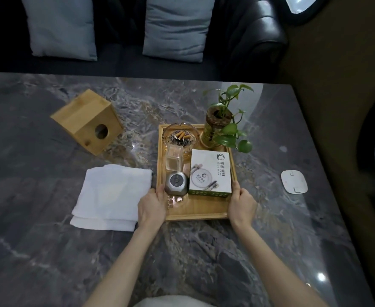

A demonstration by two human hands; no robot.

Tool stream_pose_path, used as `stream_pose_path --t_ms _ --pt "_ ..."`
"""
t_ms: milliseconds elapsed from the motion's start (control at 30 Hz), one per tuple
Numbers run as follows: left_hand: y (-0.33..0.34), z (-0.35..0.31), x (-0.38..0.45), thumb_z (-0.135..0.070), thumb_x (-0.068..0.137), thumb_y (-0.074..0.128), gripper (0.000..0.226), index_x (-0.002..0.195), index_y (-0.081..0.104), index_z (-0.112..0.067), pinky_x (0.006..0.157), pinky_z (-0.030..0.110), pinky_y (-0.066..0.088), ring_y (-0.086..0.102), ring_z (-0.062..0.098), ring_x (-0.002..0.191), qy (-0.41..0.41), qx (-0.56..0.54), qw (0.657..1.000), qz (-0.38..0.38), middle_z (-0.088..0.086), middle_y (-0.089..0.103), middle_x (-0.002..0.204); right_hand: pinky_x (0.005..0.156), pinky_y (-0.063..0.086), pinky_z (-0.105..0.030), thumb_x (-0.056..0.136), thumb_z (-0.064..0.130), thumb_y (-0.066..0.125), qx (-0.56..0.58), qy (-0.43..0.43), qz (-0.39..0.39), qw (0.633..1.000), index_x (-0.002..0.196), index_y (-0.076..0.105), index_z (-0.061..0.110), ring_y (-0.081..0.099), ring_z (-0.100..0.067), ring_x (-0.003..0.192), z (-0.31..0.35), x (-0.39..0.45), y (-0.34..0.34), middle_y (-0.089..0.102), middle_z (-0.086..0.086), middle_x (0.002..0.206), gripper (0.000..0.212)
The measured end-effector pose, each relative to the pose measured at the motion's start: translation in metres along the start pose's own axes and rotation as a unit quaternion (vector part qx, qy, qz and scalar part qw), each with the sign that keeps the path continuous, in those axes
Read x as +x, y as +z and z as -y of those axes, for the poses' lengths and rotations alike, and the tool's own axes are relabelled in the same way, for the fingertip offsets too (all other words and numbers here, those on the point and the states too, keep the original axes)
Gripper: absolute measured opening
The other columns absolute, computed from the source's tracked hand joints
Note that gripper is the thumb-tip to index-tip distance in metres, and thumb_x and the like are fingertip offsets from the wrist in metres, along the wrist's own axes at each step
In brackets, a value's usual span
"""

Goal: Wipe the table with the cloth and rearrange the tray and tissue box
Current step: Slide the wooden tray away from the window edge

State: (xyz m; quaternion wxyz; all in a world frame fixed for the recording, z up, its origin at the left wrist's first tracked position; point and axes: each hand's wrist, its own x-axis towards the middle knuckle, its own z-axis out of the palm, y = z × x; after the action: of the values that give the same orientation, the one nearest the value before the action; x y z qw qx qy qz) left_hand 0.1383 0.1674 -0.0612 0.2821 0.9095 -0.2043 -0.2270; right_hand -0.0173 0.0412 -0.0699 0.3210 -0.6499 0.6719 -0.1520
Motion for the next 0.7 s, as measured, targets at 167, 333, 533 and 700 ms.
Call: stream_pose_path --t_ms 167,333,533,700 --pt "-0.004 -0.001 -0.001 -0.033 0.098 0.03 0.048 0.089 0.059 0.005 0.073 0.037 0.04 0.058 0.043 0.095 0.013 0.014 1.0 0.016 0.03 0.065 0.1 0.065 0.032 -0.034 0.099 0.034 0.033 -0.007 -0.022 0.031 0.999 0.075 0.052 0.005 0.056 -0.032 0.078 -0.004 0.001 -0.002 0.065 -0.019 0.086 0.043" --pt "-0.008 -0.003 0.003 -0.029 0.099 0.026 0.047 0.093 0.058 0.004 0.075 0.038 0.042 0.058 0.042 0.095 0.025 0.106 0.993 0.044 0.028 0.065 0.102 0.063 0.04 -0.036 0.099 0.03 0.03 -0.132 -0.13 0.079 0.98 0.081 0.048 0.006 0.06 -0.036 0.08 -0.007 0.001 -0.015 0.063 -0.017 0.083 0.035" --pt "-0.016 -0.012 0.009 -0.005 0.09 0.031 0.037 0.117 0.057 -0.006 0.083 0.036 0.046 0.056 0.037 0.107 0.046 0.261 0.959 0.103 0.019 0.06 0.117 0.064 0.041 -0.039 0.1 0.029 0.026 -0.261 -0.209 0.092 0.938 0.091 0.051 0.002 0.063 -0.039 0.085 -0.003 0.002 -0.024 0.067 -0.02 0.092 0.038" --pt "-0.014 -0.015 0.008 0.0 0.088 0.032 0.037 0.113 0.059 -0.003 0.081 0.035 0.046 0.056 0.033 0.109 0.032 0.321 0.939 0.117 0.016 0.06 0.118 0.06 0.04 -0.037 0.101 0.026 0.024 -0.303 -0.236 0.095 0.918 0.094 0.046 0.002 0.065 -0.039 0.085 -0.003 0.001 -0.022 0.068 -0.022 0.092 0.033"
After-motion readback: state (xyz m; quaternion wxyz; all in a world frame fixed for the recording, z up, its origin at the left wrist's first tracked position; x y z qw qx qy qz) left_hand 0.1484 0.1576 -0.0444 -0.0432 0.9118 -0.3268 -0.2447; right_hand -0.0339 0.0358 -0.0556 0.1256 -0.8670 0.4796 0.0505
